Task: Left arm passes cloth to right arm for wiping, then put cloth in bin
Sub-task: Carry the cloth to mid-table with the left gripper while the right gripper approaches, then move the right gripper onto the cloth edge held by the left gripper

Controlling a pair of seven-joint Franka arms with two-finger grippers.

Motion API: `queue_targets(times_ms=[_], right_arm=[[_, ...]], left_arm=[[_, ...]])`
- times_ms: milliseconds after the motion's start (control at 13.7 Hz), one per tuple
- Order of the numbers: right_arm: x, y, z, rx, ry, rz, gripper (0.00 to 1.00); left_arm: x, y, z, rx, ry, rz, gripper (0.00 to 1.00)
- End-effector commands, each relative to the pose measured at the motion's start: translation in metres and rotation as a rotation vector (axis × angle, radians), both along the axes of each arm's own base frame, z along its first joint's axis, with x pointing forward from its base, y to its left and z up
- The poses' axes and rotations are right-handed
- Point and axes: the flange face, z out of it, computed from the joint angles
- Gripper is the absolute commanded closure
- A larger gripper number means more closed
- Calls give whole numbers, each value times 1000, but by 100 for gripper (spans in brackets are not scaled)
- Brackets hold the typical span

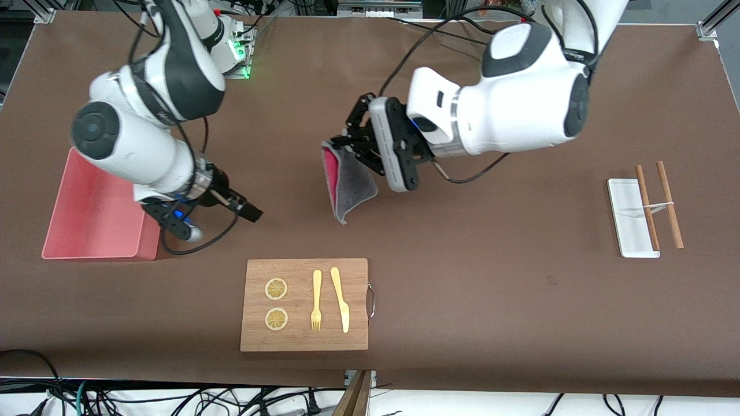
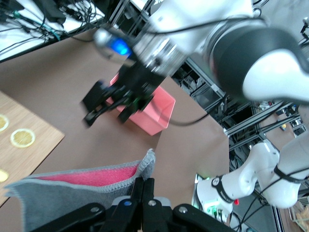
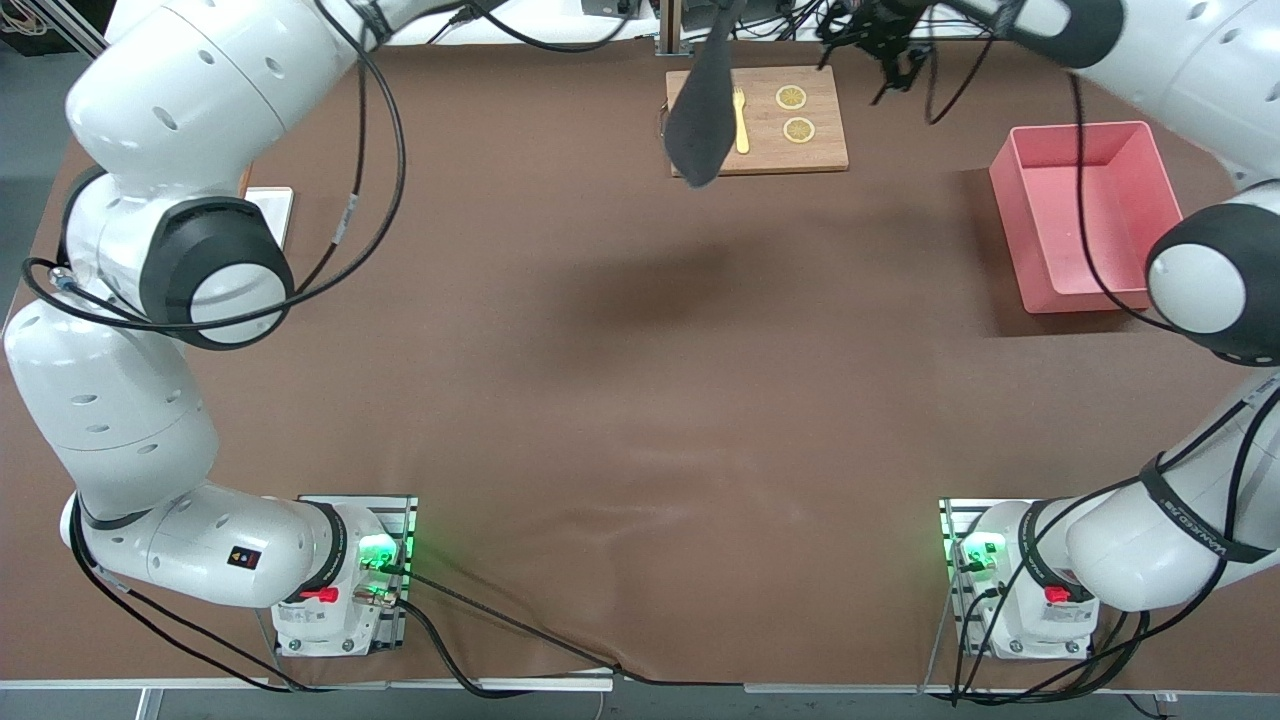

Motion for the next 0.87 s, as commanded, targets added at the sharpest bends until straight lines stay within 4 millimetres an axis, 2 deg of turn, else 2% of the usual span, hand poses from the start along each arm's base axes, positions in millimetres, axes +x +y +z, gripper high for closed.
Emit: queue_targets(times_ms=[0,218,582,800], right_arm=[[3,28,-20,23,-27,-85,0],[7,34,-34,29,-33,-105,0],[-1,47,-38,182,88,-165,0],[-6,44,-42,170,142,-152,0]], left_arm=[[0,-10,-5,-50,-9,0,100],[2,-9,-4,-61,-34,-10,100],[1,-8,-3,-61,-35,-9,100],[2,-6,-1,-63,-39,-8,100]])
